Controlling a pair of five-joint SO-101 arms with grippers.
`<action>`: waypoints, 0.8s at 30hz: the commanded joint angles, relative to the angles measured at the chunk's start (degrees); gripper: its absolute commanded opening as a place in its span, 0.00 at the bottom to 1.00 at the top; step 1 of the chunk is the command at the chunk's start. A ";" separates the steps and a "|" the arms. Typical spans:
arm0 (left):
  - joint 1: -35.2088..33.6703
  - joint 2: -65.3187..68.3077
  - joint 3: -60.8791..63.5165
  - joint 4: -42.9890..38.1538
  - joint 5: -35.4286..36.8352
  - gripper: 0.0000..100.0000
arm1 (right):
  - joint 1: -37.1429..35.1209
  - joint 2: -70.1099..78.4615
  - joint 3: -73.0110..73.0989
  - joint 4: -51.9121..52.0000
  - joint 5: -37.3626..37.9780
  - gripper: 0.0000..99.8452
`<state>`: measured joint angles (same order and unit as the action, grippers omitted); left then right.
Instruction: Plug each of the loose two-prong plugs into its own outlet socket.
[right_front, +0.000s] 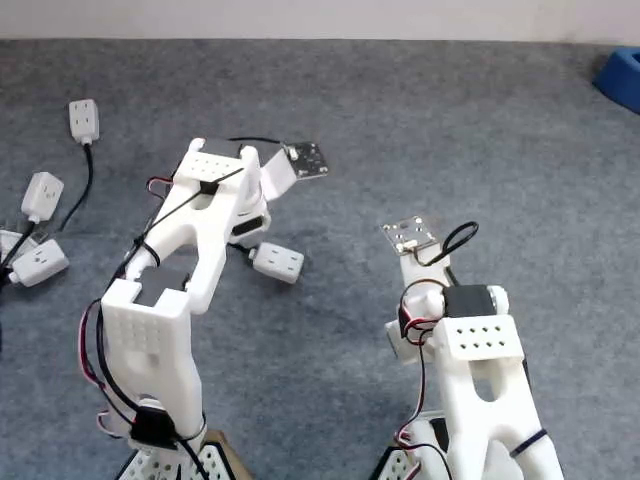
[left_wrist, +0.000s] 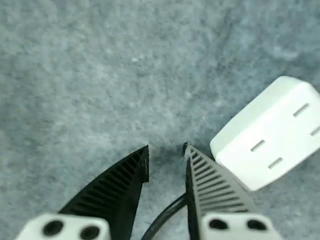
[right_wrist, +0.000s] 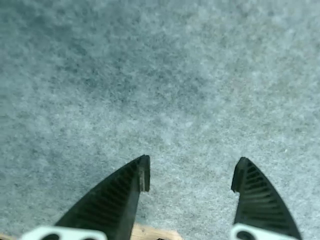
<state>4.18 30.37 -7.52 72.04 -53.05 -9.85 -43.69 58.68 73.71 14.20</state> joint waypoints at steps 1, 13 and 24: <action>0.57 -1.98 1.80 1.49 0.62 0.14 | -0.57 -0.66 -0.22 -0.13 0.53 0.27; 1.10 -2.07 9.63 1.14 0.62 0.14 | -0.57 -0.66 -0.22 -0.13 0.62 0.27; 4.62 -11.91 23.25 0.79 0.62 0.14 | -0.57 -0.66 -0.22 -0.04 0.70 0.27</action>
<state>6.11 23.78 8.13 72.13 -52.97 -9.85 -43.69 58.68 73.71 14.20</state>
